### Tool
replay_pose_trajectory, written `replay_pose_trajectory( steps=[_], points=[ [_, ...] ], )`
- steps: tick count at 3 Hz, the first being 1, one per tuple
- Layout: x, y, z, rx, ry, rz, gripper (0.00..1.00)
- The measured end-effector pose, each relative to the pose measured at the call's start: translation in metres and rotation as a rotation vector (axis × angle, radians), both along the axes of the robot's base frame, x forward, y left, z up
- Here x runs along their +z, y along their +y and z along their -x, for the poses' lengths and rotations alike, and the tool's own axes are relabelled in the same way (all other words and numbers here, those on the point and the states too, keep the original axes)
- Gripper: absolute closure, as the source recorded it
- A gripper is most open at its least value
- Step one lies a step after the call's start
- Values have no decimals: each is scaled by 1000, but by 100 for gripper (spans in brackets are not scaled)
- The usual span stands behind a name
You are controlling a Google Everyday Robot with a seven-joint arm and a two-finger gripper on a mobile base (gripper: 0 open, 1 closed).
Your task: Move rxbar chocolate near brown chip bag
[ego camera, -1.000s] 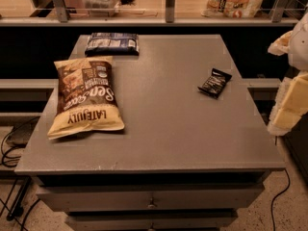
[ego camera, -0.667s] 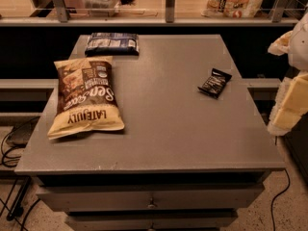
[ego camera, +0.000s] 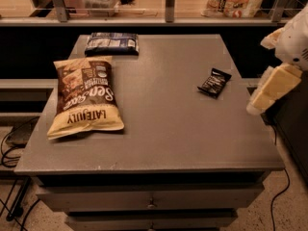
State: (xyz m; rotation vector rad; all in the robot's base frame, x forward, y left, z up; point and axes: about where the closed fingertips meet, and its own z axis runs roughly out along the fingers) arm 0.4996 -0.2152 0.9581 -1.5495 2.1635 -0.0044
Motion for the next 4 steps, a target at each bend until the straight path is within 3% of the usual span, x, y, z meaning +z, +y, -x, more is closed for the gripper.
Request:
replay_pose_trajectory(
  steps=[1, 3, 4],
  points=[
    [-13, -1, -40, -24, -23, -23, 0],
    [-16, 2, -42, -37, -22, -30, 0],
    [-28, 4, -65, -88, -46, -70, 0]
  ],
)
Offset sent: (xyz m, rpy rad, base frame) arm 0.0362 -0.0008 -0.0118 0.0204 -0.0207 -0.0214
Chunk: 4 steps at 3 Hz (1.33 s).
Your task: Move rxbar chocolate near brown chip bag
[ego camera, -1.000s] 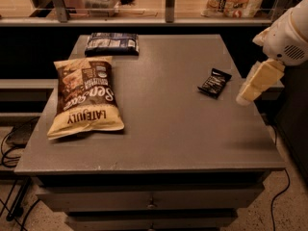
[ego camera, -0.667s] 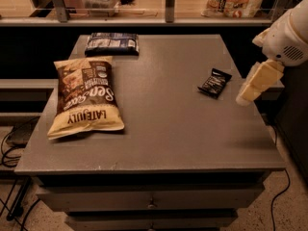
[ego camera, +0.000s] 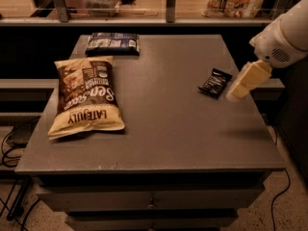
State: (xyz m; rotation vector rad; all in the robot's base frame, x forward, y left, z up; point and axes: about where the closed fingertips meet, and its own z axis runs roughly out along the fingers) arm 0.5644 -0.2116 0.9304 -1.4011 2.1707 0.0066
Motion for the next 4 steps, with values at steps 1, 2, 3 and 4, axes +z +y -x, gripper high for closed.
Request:
replay_pose_trajectory(
  steps=[1, 2, 3, 4],
  points=[
    [-13, -1, -30, -44, -19, -62, 0],
    [-35, 4, -54, -58, 3, -109, 0],
    [-57, 8, -68, -64, 41, -133, 0],
    [-77, 14, -76, -67, 81, -152, 0]
  ],
)
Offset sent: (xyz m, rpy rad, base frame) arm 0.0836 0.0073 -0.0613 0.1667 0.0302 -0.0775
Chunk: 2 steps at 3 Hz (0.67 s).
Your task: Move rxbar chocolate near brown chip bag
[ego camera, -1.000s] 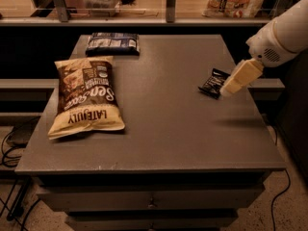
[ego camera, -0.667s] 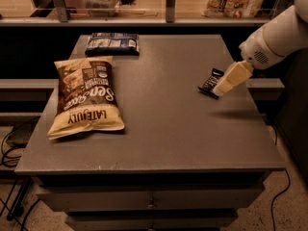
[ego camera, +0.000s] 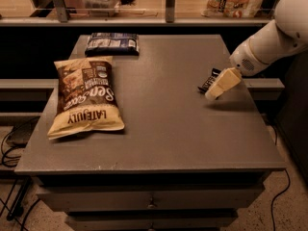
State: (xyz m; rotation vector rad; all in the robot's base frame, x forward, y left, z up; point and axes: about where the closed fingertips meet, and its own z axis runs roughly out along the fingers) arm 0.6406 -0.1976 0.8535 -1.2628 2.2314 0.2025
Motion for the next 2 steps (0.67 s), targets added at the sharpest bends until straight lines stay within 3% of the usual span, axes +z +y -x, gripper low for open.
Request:
replay_pose_trajectory(
  steps=[1, 2],
  points=[
    [-21, 4, -4, -3, 50, -16, 17],
    [-32, 4, -8, -9, 80, -25, 41]
  ],
)
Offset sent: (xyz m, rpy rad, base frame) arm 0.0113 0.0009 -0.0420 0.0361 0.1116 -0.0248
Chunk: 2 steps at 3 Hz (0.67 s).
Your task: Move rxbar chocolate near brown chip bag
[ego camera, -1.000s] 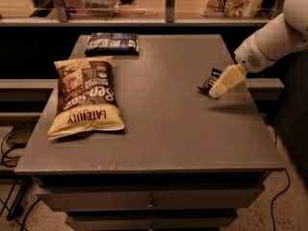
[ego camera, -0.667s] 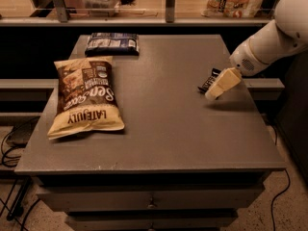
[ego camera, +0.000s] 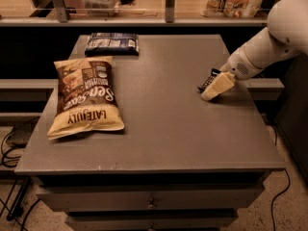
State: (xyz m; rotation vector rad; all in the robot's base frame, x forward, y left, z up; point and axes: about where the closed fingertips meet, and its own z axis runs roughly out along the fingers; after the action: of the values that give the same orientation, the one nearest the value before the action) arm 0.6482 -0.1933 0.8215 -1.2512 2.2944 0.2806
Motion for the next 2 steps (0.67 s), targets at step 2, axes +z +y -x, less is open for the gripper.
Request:
replay_pose_trajectory(
  steps=[2],
  points=[
    [12, 0, 0, 0, 0, 0, 87]
  ],
)
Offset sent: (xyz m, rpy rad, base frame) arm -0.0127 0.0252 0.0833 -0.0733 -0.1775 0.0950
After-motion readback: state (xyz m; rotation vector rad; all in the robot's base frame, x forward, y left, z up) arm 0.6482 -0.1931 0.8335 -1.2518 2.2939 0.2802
